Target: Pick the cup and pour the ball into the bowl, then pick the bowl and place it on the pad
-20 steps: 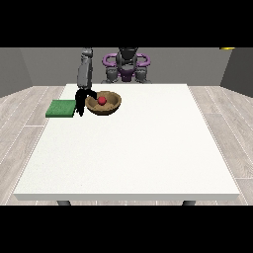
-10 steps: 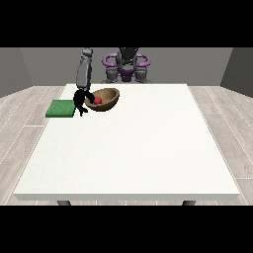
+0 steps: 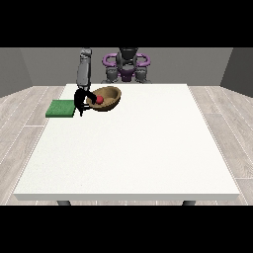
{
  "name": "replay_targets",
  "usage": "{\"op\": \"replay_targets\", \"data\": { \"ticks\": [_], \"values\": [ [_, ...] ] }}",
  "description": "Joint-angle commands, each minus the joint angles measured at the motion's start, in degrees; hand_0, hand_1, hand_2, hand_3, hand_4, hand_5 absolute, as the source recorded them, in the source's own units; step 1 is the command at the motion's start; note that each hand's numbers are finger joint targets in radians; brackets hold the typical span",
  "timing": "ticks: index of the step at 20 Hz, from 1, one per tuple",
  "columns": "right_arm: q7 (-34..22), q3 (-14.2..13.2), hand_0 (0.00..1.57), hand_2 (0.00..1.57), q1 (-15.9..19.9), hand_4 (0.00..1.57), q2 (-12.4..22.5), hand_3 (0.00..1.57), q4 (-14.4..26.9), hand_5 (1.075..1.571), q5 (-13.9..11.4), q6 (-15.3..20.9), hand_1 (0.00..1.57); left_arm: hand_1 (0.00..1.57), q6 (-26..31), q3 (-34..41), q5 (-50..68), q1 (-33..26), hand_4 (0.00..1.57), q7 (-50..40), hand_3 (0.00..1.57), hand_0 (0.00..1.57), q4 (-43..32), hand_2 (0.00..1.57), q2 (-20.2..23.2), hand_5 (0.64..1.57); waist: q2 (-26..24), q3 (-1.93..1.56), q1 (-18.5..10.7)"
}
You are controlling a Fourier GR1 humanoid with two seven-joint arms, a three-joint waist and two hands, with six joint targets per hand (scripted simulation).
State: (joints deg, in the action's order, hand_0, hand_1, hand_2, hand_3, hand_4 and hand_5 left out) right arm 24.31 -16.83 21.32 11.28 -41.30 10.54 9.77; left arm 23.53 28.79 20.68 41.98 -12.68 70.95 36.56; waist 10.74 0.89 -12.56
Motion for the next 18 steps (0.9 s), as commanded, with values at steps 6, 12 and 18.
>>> {"op": "replay_targets", "data": {
  "ticks": [6,12,18],
  "values": [
    [-26.51,3.63,1.57,1.57,3.58,1.05,16.83,0.97,-1.90,1.557,-4.81,0.19,1.57,0.00,0.87,2.12,-2.12,-4.69,1.20,3.22,0.00,0.00,-6.44,0.00,2.29,1.540,-3.92,-0.64,5.79],
    [-33.01,4.66,1.57,1.57,6.68,1.09,22.64,0.68,-4.26,1.568,-5.33,-6.37,1.57,0.00,-0.01,2.39,-3.84,-8.24,1.20,7.12,0.00,0.00,-9.18,0.00,2.13,1.541,-5.47,-0.86,10.28],
    [-32.45,0.86,1.57,1.57,5.20,1.09,27.76,0.58,-4.18,1.564,-2.73,-11.85,1.57,0.00,3.90,6.69,-2.56,-12.17,1.20,13.32,0.00,0.00,-14.54,0.00,7.14,1.542,-4.02,-0.87,12.16]
  ]
}}
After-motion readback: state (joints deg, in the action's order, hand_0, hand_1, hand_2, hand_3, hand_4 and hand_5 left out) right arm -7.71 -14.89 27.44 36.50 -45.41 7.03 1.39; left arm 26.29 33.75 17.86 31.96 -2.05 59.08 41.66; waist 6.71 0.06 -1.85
